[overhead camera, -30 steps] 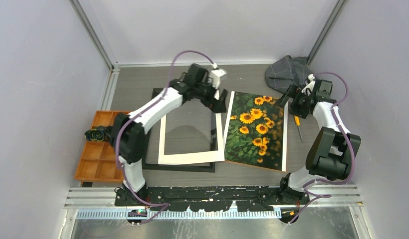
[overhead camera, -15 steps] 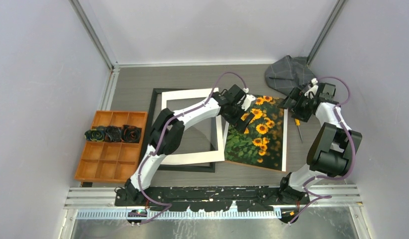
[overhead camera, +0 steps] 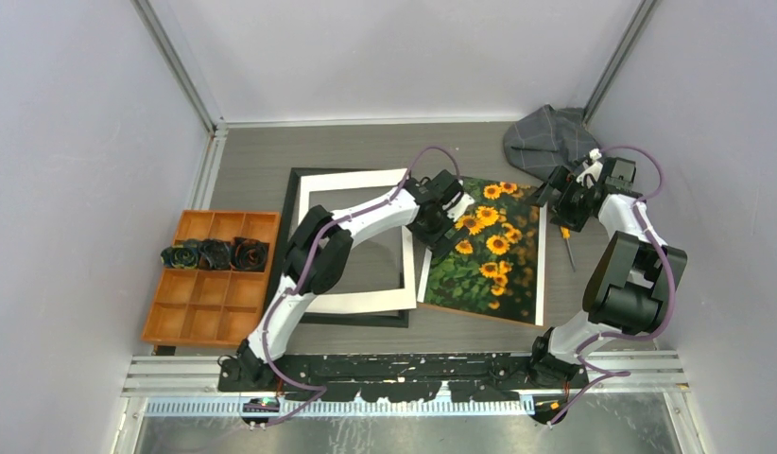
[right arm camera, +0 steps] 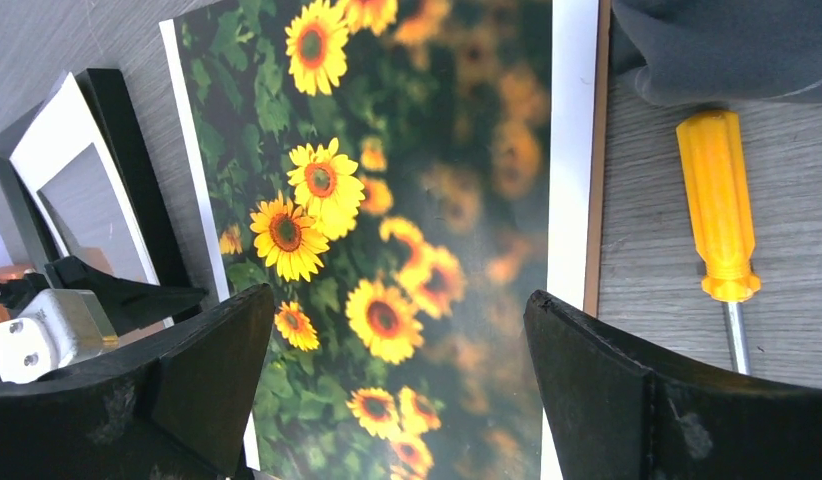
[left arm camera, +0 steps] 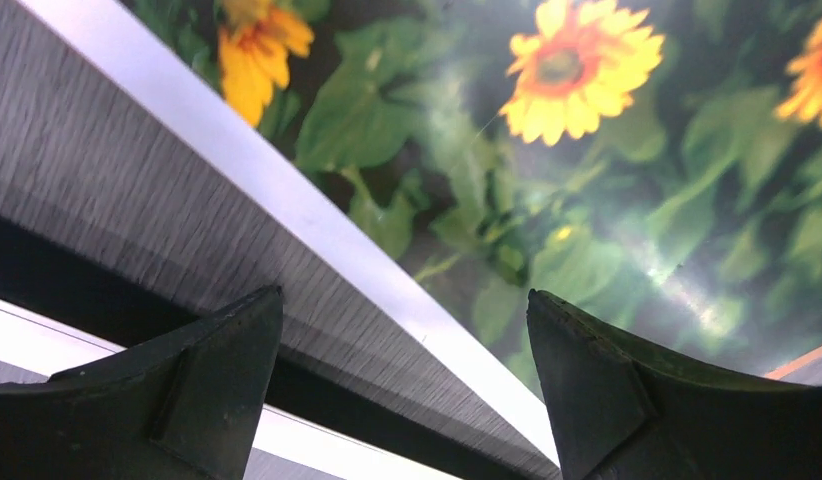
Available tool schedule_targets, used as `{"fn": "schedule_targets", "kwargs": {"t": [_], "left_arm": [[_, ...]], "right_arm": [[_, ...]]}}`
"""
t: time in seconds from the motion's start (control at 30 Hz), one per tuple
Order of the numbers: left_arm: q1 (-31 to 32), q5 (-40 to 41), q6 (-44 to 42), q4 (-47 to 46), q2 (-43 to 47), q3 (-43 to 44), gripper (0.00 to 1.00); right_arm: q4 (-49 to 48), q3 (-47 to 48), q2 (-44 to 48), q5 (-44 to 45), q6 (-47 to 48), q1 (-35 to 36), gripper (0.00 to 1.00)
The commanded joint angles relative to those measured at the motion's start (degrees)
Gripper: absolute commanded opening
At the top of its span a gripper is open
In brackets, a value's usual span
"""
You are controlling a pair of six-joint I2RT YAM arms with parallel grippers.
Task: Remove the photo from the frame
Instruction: Pick up the photo from the photo frame.
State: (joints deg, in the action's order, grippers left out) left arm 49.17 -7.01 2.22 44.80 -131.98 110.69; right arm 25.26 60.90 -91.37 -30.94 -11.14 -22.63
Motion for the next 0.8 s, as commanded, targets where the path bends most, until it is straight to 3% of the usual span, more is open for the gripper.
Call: {"fn": "schedule_targets", "kwargs": {"t": [0.0, 0.13, 0.33, 0.77], "left_arm": [[-0.04, 2.93, -0.84, 4.64, 3.37, -2.65, 0.94], [-0.16, -3.11, 1.43, 3.61, 3.03, -3.31, 0.95], [-1.38, -22.1, 7.75, -0.01, 2.5, -5.57, 0.94], [-3.7, -30.71, 14.7, -7.26, 7.35, -10.53, 0.9]], "right_arm": [[-1.39, 0.4, 1.17, -1.49, -0.6, 0.15, 1.0], [-0.92, 0.71, 0.69, -1.11, -0.3, 0.56, 1.0], [-0.18, 0.96, 1.26, 0.09, 0.28, 0.61, 1.0], [4.8, 3.72, -5.61, 5.01, 1.97, 0.64, 1.0]]}}
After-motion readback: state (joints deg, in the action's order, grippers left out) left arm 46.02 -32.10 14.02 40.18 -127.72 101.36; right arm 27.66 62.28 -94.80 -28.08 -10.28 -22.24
